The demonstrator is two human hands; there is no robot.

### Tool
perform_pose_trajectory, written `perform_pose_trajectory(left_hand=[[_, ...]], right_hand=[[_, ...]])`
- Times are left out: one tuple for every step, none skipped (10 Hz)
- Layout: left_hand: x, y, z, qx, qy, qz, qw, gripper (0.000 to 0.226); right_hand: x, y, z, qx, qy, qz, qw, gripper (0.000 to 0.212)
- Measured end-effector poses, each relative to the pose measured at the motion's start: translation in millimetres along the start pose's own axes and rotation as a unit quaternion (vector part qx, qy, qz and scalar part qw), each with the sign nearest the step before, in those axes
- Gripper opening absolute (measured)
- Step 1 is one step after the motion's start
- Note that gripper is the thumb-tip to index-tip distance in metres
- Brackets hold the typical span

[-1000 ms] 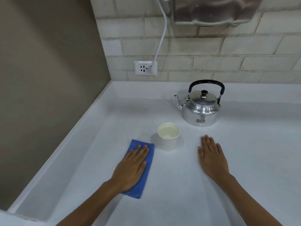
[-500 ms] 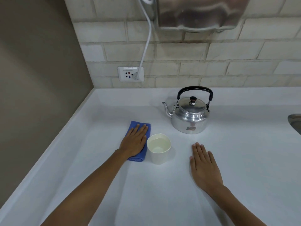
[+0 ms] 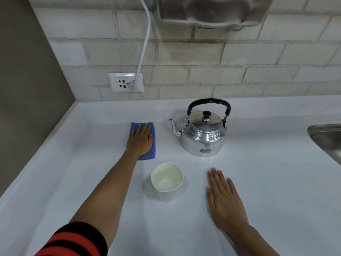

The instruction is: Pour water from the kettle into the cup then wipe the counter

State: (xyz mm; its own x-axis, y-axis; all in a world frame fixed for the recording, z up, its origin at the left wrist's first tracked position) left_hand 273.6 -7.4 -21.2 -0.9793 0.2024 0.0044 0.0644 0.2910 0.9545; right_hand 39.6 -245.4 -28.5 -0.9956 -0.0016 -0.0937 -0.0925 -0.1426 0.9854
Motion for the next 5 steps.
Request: perform_pose_trajectory(left_hand=[[-10,1,1,0.006,0.0,-0.002,1.0,0.052],[-12,3,1,0.015,0.006,0.009,1.0,0.051],[-6,6,-2,0.042,0.013,0.019,0.999,0.052],[12,13,-11,0.078,0.018,-0.014,0.997,0.053],[33,21,-19,0.061,-0.008,-0.072,0.995,0.055]], right_hand=[[0,-2,0,0.006,-0.002,-0.004,1.0,0.062],[0,-1,-2,-0.003,-0.006,-0.008,1.0,0.052],[1,1,-2,0.006,-0.003,-0.006,1.0,0.053],[1,2,1,-0.005,-0.005,-0.005,1.0,0.053],[1,1,-2,0.006,0.003,0.007,1.0,0.053]])
Point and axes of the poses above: each hand's wrist, its own x-axis away from the middle knuckle, its own y-axis out of the back of the hand, z = x × y, the point moved 5 cm from there along -x, towards the middle knuckle, and after that the axes turned 4 degrees about x, right-handed, at the moved point
